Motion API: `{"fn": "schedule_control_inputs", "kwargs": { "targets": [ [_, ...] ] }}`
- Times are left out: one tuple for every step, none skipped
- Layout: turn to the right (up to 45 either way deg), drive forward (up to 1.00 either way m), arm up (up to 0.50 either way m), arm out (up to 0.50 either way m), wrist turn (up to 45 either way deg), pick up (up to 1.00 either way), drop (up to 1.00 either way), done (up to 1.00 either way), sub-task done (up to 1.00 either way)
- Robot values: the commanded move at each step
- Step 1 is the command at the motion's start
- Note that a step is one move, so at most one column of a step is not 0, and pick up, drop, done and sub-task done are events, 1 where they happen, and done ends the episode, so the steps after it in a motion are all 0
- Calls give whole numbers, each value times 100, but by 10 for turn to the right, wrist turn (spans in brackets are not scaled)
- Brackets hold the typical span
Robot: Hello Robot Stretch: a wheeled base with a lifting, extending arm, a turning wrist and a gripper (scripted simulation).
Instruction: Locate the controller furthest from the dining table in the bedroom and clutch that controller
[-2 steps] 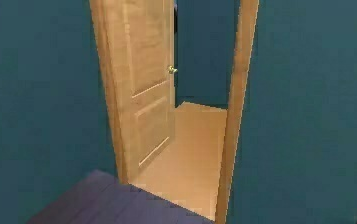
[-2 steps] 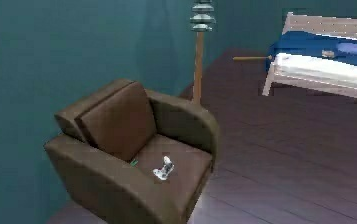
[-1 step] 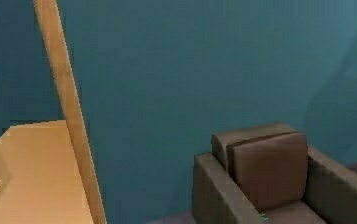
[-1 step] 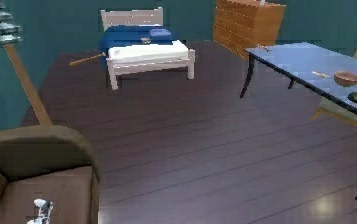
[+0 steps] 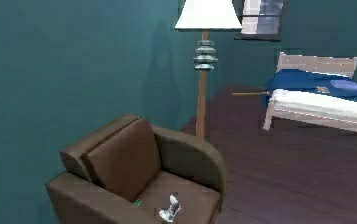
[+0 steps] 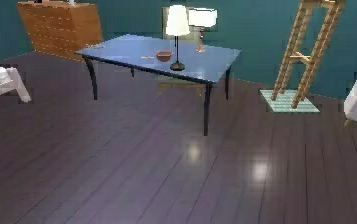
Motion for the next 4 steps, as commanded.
{"fn": "schedule_control_inputs", "kwargs": {
  "targets": [
    [330, 0, 0, 0, 0, 0, 0, 0, 0],
    [0, 30, 0, 0, 0, 0, 0, 0, 0],
    [-30, 0, 0, 0, 0, 0, 0, 0, 0],
    [450, 0, 0, 0, 0, 0, 0, 0, 0]
  ]
}}
